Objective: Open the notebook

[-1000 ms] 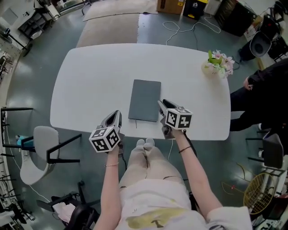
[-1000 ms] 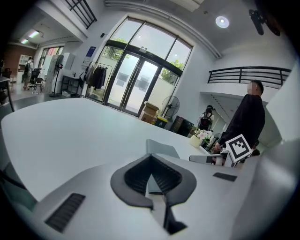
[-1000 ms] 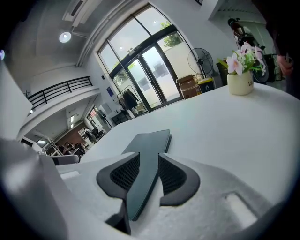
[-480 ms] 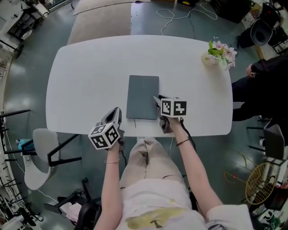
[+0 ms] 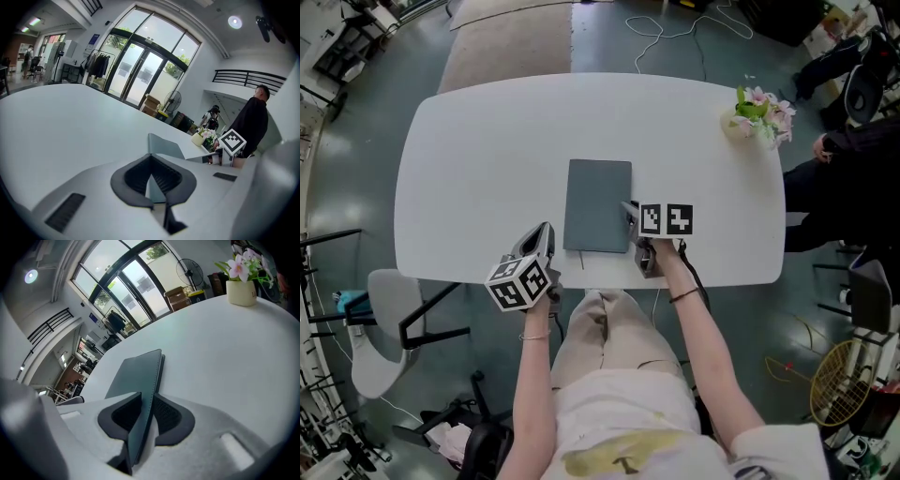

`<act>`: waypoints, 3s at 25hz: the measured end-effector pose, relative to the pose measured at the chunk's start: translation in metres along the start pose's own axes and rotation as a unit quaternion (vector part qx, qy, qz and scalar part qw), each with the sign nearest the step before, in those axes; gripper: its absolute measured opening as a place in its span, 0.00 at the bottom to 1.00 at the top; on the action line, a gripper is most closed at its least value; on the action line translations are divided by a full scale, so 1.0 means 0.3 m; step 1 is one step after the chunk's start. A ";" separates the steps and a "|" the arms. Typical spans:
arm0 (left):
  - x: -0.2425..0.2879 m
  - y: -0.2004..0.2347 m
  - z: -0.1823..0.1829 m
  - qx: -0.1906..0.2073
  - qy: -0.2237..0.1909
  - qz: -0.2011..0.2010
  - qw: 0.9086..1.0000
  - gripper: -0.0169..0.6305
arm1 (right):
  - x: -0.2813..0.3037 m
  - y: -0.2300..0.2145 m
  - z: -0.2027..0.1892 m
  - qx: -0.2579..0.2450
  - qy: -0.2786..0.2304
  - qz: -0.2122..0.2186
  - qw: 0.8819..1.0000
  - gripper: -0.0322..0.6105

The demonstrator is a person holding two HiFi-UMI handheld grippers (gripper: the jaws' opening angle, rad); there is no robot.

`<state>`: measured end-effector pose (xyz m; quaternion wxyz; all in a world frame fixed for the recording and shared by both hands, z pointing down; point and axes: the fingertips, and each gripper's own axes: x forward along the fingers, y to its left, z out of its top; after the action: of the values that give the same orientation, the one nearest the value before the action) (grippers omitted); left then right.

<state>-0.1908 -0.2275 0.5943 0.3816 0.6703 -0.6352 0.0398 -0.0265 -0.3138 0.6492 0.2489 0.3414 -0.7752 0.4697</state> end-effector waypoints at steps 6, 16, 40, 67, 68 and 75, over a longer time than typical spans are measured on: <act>0.004 0.005 0.016 -0.001 -0.002 0.004 1.000 0.02 | -0.018 0.017 0.017 0.039 -0.006 0.037 0.999 0.14; 0.002 -0.023 0.052 0.006 -0.017 0.000 1.000 0.02 | -0.080 0.080 0.056 0.057 -0.022 0.084 0.995 0.09; -0.105 0.278 0.319 0.042 -0.010 -0.100 0.994 0.02 | -0.136 0.450 0.155 0.011 -0.102 -0.034 0.994 0.09; -0.288 0.580 0.408 0.049 -0.004 -0.096 0.994 0.03 | 0.359 0.866 0.061 -0.156 -0.049 -0.149 0.975 0.09; -0.288 0.587 0.405 0.047 -0.003 -0.092 0.995 0.02 | 0.385 0.861 0.049 -0.157 -0.044 -0.152 0.975 0.09; -0.296 0.644 0.386 0.038 0.001 -0.070 0.997 0.03 | 0.531 0.852 -0.005 -0.166 -0.024 -0.157 0.973 0.08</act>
<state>-0.4280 -0.2007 0.5540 0.3583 0.7274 -0.5840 0.0383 -0.3239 -0.2764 0.6196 0.3537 0.4245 -0.7846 0.2813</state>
